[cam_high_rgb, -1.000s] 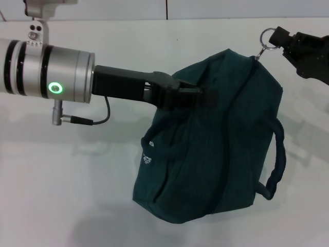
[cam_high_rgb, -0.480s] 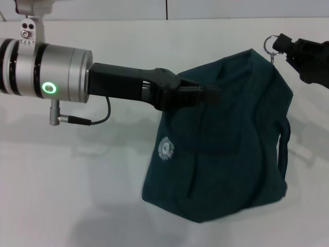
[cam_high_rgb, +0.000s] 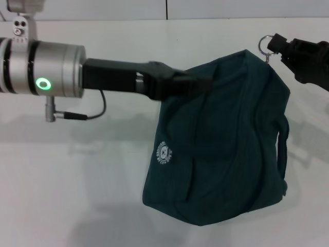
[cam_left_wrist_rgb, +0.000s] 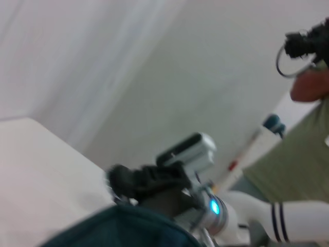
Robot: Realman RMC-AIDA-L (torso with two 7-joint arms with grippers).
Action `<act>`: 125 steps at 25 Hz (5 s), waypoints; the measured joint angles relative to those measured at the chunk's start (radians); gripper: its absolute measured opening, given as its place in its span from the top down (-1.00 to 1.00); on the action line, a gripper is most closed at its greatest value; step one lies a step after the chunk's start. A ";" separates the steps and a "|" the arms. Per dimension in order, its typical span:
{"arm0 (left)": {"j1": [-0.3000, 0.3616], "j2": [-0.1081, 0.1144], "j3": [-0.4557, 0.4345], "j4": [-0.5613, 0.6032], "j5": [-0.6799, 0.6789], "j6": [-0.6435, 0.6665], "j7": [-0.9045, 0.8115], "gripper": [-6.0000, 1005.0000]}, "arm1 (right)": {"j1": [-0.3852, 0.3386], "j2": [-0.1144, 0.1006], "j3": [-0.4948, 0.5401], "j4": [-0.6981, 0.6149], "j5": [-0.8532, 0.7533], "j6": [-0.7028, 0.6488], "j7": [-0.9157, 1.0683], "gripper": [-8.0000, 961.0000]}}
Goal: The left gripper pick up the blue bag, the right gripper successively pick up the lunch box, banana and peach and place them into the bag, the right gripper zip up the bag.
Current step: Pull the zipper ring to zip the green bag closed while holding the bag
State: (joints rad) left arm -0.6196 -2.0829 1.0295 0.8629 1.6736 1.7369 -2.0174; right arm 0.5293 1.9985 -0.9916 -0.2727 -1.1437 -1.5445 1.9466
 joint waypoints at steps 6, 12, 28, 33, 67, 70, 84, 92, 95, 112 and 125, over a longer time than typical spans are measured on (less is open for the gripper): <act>0.000 0.017 -0.118 -0.064 0.000 -0.002 0.003 0.99 | 0.020 0.012 -0.001 -0.012 0.001 -0.056 -0.001 0.83; 0.012 0.042 -0.187 -0.090 -0.013 0.004 -0.013 0.90 | 0.069 0.020 0.004 -0.013 0.010 -0.097 -0.003 0.83; 0.036 0.054 -0.181 -0.114 -0.038 0.062 -0.056 -0.27 | 0.119 0.026 0.002 -0.001 0.049 -0.045 -0.022 0.82; 0.000 0.054 -0.172 -0.144 -0.003 0.068 -0.070 -0.29 | 0.119 0.026 -0.001 0.000 0.049 -0.037 -0.024 0.82; -0.070 0.041 -0.128 -0.153 0.142 -0.013 -0.127 -0.45 | 0.124 0.029 -0.006 0.011 0.048 -0.029 -0.035 0.81; -0.070 0.035 -0.127 -0.153 0.152 -0.045 -0.129 -0.47 | 0.124 0.029 -0.006 0.012 0.046 -0.029 -0.036 0.81; -0.075 0.033 -0.128 -0.151 0.180 -0.073 -0.128 0.26 | 0.118 0.029 -0.005 0.012 0.048 -0.029 -0.038 0.80; -0.082 0.032 -0.128 -0.147 0.184 -0.072 -0.122 0.73 | 0.115 0.029 -0.005 0.026 0.049 -0.037 -0.038 0.80; -0.086 0.032 -0.127 -0.151 0.186 -0.071 -0.104 0.81 | 0.114 0.029 -0.005 0.026 0.049 -0.037 -0.038 0.80; -0.077 0.010 -0.126 -0.152 0.176 -0.030 0.011 0.91 | 0.081 0.024 0.004 0.051 0.062 -0.032 -0.034 0.80; -0.075 0.003 -0.104 -0.153 0.145 0.035 0.056 0.91 | 0.060 0.020 0.004 0.052 0.063 0.024 -0.035 0.79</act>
State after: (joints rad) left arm -0.6949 -2.0801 0.9256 0.7101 1.8187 1.7718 -1.9617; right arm 0.5893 2.0189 -0.9879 -0.2208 -1.0806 -1.5208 1.9114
